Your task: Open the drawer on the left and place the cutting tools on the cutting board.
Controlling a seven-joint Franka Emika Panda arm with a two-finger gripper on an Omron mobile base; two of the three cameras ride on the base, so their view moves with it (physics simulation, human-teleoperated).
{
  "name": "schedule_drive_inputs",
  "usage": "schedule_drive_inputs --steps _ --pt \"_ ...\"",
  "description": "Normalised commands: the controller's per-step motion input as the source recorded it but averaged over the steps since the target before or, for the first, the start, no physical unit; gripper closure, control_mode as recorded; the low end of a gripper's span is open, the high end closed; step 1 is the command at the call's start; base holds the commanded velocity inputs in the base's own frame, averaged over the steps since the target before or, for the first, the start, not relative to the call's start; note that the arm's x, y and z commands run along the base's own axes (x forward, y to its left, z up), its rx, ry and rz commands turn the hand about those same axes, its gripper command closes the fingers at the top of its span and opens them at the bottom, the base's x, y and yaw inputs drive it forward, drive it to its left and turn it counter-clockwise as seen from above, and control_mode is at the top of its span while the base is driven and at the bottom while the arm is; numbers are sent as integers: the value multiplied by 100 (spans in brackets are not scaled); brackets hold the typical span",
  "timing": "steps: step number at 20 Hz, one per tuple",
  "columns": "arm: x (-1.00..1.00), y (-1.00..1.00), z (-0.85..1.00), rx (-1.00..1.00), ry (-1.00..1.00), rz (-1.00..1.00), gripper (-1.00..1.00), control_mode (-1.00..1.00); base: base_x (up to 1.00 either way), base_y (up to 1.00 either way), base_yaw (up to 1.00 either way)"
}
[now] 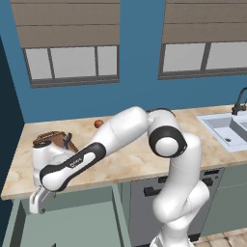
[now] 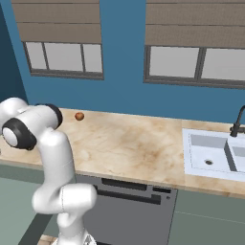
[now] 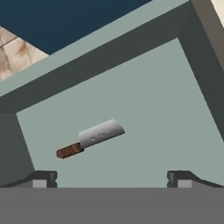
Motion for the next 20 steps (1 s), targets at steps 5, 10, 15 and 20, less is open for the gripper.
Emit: schedule_drive_inputs --steps 5,10,15,20 --pt "-17 0 -1 0 0 0 -100 -100 0 0 0" --pt "-16 0 -5 0 0 0 -100 -100 0 0 0" --pt "-1 -1 -9 0 0 0 -100 -100 0 0 0" --pt "-6 -8 -5 0 0 0 -100 -100 0 0 0"
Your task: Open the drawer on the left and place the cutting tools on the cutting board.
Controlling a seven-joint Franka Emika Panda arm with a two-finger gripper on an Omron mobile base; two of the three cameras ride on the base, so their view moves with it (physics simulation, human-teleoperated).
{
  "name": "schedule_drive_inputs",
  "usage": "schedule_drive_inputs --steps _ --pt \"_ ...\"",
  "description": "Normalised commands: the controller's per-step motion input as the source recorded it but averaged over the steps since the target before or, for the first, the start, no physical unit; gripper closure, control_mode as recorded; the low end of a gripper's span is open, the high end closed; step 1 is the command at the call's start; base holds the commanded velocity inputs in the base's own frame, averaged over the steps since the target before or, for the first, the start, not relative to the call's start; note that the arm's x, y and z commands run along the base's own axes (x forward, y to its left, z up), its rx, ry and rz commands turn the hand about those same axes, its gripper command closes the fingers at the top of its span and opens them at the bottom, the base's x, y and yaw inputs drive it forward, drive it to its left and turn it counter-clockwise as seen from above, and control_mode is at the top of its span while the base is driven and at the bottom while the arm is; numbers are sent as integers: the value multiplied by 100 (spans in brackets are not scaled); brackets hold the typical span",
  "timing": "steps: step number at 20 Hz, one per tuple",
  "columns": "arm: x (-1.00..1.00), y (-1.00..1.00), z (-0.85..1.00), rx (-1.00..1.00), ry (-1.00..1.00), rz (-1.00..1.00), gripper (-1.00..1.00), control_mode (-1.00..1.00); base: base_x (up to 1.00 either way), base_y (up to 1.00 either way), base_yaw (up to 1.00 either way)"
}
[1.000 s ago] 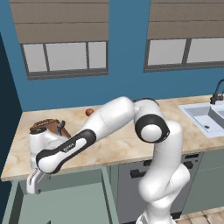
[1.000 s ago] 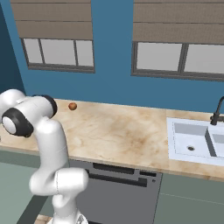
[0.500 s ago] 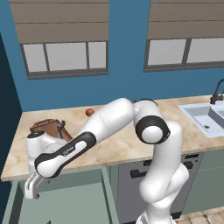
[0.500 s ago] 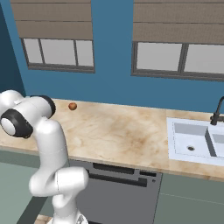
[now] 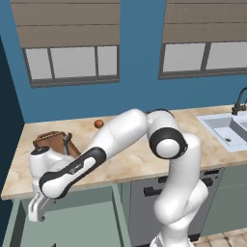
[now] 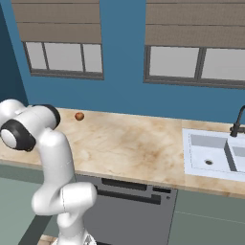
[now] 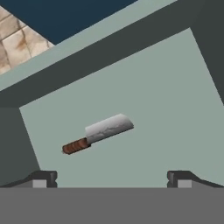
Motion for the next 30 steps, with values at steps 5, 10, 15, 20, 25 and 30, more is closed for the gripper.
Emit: schedule_drive_inputs --steps 5,10,15,20,25,30 --pt "-9 -7 -2 0 0 0 -100 -100 0 0 0" --pt "0 -5 0 0 0 0 -100 -100 0 0 0" --pt "0 -1 -3 0 0 0 -100 -100 0 0 0" --pt "-6 0 -9 0 0 0 -100 -100 0 0 0" --pt "-7 0 -8 0 0 0 -100 -100 0 0 0" --pt "-9 0 -11 0 0 0 -100 -100 0 0 0"
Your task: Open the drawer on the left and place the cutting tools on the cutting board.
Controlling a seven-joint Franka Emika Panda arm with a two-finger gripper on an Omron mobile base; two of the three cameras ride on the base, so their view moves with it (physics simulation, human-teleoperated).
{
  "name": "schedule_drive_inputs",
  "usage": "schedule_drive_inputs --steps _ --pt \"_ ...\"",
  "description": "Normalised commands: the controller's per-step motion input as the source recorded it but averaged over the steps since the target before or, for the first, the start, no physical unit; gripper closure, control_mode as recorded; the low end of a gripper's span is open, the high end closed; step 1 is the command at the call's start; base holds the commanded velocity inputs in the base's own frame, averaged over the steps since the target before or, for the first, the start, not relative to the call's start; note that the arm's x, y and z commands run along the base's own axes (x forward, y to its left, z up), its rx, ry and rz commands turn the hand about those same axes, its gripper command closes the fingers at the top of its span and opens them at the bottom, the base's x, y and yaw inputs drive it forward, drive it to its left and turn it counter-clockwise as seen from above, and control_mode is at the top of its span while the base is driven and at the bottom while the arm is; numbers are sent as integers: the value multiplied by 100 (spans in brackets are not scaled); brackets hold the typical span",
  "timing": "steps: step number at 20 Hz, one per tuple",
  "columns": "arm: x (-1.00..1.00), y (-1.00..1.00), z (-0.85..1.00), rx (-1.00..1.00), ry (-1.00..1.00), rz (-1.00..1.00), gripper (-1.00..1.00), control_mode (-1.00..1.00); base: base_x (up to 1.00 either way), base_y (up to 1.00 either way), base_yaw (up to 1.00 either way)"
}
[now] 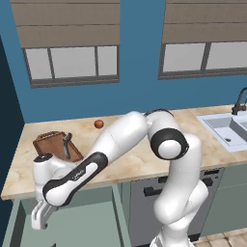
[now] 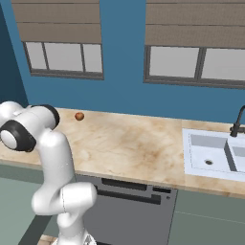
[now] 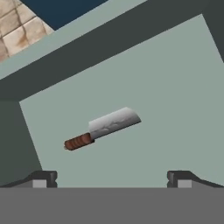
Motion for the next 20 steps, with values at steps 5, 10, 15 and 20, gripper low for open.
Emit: schedule_drive_inputs --steps 5,10,15,20 --pt "-5 0 -22 0 0 0 -100 -100 0 0 0" --pt "-9 -1 -24 0 0 0 -100 -100 0 0 0" --pt "-14 0 -12 0 0 0 -100 -100 0 0 0" --pt "-15 0 -9 0 -3 -2 -100 -100 0 0 0"
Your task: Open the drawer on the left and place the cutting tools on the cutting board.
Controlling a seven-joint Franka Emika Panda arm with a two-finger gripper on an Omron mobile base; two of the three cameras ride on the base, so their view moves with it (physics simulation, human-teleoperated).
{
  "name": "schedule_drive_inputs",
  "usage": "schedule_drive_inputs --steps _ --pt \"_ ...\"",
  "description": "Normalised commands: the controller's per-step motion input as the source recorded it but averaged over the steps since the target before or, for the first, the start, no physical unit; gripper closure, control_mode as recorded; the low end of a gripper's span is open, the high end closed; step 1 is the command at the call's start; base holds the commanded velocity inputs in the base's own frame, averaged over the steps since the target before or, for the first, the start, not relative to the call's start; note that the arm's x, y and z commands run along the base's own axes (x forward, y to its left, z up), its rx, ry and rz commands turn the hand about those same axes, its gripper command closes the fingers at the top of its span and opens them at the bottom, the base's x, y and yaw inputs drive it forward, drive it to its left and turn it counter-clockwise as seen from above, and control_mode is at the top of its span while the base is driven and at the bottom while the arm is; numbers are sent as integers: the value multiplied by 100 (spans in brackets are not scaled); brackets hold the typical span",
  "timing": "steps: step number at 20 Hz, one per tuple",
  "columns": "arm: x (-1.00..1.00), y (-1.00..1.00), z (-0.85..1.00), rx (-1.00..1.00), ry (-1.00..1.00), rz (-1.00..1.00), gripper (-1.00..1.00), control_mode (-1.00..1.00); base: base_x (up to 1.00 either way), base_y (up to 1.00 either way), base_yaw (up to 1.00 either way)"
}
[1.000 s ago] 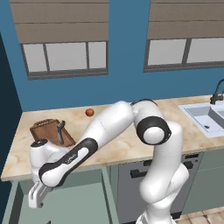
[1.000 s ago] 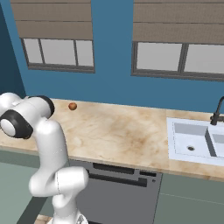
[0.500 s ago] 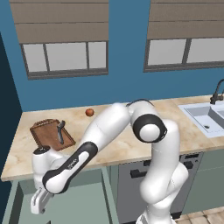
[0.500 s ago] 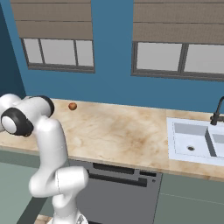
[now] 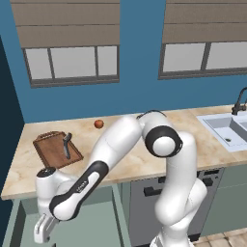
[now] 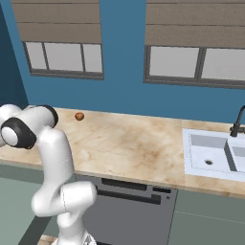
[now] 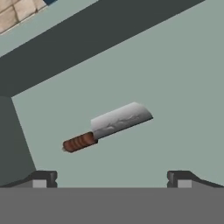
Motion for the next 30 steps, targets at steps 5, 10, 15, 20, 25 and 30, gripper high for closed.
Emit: schedule_drive_inputs --steps 5,10,15,20,25,30 --pt "-21 0 -8 0 -2 -9 -100 -100 0 0 0" --pt "-18 0 -7 2 0 -14 -100 -100 0 0 0" --pt "-19 -5 -13 4 0 -18 -100 -100 0 0 0" --pt "-16 -14 -17 2 0 -22 -100 -100 0 0 0" --pt "-11 -7 -19 0 0 -23 -100 -100 0 0 0" --pt "-16 0 -16 0 0 -23 -100 -100 0 0 0"
